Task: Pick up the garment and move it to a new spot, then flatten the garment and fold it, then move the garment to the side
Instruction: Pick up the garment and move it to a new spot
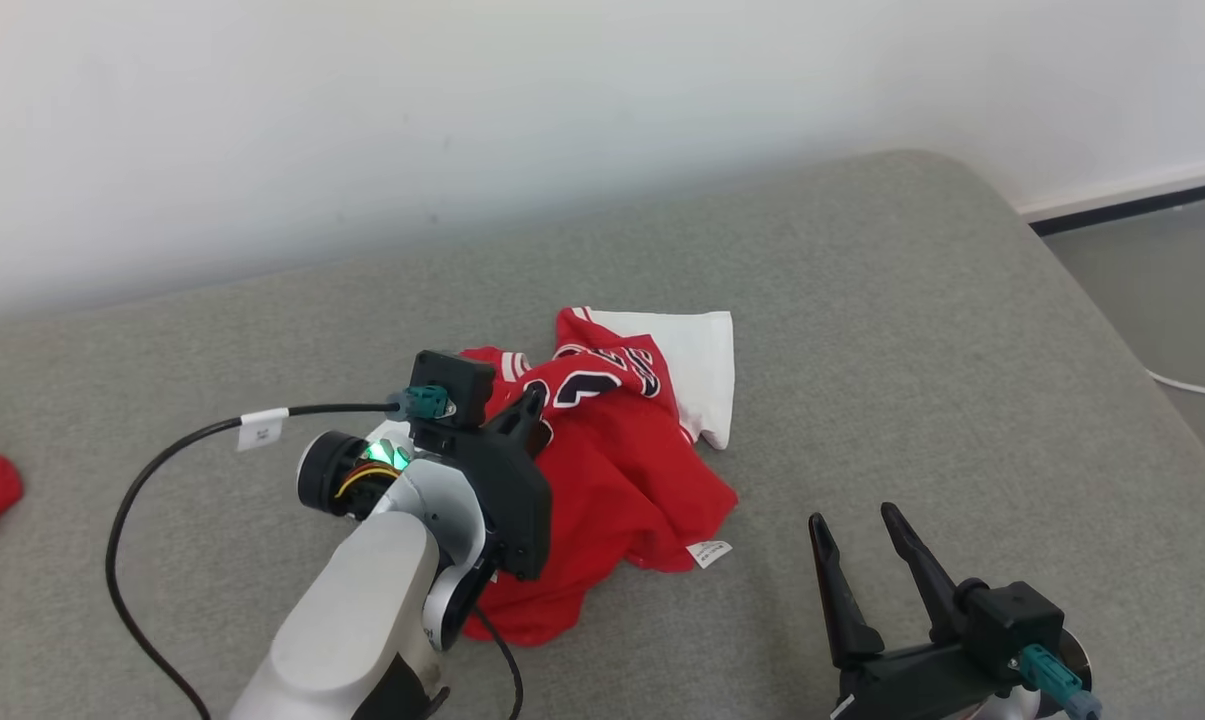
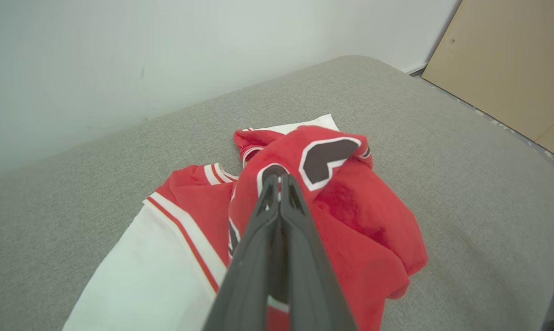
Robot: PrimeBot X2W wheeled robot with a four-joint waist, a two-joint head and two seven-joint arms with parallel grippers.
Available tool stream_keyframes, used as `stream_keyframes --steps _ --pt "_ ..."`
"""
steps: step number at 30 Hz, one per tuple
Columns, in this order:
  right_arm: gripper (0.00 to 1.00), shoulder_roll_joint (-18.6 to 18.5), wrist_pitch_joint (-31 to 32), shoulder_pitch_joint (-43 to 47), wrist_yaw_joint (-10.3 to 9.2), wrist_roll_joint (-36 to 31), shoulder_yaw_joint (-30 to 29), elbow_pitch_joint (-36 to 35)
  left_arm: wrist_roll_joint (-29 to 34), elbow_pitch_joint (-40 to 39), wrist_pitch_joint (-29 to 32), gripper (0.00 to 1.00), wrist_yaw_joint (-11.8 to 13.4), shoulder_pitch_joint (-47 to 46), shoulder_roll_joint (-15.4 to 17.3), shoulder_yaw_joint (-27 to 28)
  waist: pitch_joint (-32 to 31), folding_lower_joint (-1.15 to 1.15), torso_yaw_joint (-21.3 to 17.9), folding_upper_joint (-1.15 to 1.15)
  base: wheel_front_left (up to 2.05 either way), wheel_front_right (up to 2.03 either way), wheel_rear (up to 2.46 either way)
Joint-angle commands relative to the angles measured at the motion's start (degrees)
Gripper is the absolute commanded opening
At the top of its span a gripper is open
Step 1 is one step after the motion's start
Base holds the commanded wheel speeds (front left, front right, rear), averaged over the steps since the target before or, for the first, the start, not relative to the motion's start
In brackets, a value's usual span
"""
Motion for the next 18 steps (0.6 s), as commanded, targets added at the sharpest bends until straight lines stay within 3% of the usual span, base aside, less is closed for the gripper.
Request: stream_keyframes --steps 1,7,18 --pt "1.0 0.07 0.09 0.39 0.19 0.09 -0.05 0.01 0.0 0.48 -0.63 1.0 0.7 1.0 -0.17 -0.02 -0.69 -0.01 1.15 0.0 0.0 0.0 0.0" --pt "1.0 0.05 0.24 1.14 0.19 -0.49 -1.17 -0.45 -0.06 -2.54 -4.06 1.0 2.6 2.14 0.42 0.66 -1.82 -0.01 4.51 0.0 0.0 0.0 0.0" --pt "1.0 0.05 0.28 2.69 0.19 -1.28 -5.92 -1.86 -0.16 -19.07 -17.41 1.0 6.72 15.78 5.43 4.4 -3.37 -0.01 10.48 0.0 0.0 0.0 0.0"
